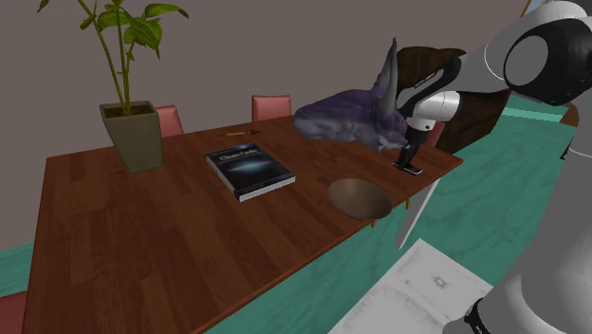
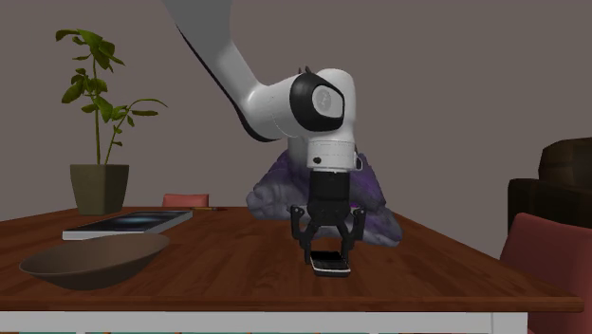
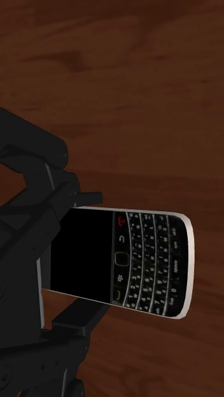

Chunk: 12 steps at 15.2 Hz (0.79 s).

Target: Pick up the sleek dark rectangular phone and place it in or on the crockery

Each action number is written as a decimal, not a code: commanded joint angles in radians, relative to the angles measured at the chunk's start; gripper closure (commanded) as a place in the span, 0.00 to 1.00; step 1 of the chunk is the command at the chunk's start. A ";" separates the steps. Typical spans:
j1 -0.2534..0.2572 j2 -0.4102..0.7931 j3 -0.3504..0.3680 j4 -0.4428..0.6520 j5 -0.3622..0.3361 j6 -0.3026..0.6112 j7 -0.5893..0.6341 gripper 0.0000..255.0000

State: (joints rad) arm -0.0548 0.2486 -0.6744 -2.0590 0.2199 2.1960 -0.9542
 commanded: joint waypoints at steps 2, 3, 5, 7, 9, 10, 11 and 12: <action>0.006 -0.012 -0.005 0.004 -0.017 -0.027 0.012 1.00; 0.008 -0.021 -0.007 0.009 -0.025 -0.038 0.017 1.00; 0.013 -0.038 -0.012 0.019 -0.039 -0.060 0.027 1.00; 0.017 -0.054 -0.016 0.030 -0.053 -0.083 0.037 1.00; 0.020 -0.069 -0.020 0.042 -0.066 -0.107 0.046 1.00; 0.022 -0.076 -0.021 0.049 -0.072 -0.119 0.050 1.00; 0.023 -0.083 -0.022 0.055 -0.078 -0.130 0.054 1.00; 0.025 -0.090 -0.024 0.062 -0.084 -0.142 0.058 1.00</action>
State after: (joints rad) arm -0.0328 0.1681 -0.6965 -2.0031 0.1443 2.0674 -0.9024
